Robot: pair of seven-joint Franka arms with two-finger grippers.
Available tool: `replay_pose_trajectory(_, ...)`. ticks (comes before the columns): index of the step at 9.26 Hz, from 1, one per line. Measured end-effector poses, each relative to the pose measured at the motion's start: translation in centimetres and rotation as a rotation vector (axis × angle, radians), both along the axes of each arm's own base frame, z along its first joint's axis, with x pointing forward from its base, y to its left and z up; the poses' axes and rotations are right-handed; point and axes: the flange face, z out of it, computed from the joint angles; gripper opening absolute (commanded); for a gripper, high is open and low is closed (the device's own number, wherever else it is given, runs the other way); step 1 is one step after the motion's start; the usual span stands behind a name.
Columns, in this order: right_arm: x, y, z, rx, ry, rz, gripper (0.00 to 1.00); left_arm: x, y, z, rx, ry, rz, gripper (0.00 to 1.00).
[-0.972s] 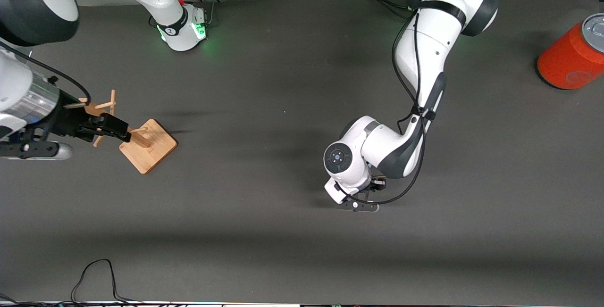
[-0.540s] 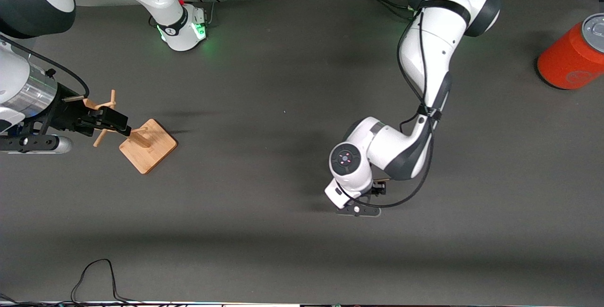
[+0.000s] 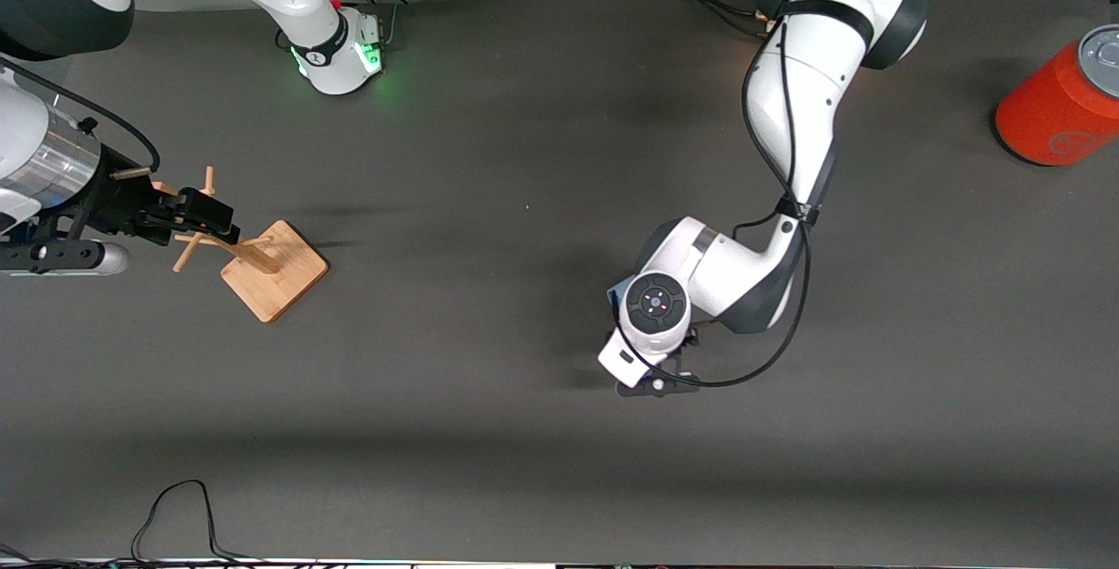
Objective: Rotate and upright cup with both arms
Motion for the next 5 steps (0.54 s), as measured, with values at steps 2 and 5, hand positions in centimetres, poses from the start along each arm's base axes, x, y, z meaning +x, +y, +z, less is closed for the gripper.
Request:
replay_pose_trajectory(2,-0.8,-1.4,0.0,-0.001,0.005,0.003,1.0,-1.6,-1.1,-1.0,0.033,0.04,-0.028,0.96)
replay_pose_trajectory(5,-1.3,-3.2,0.2,-0.003,0.007,-0.021,1.0,-2.8,-0.8,-2.0,0.101,0.116,-0.164,0.68)
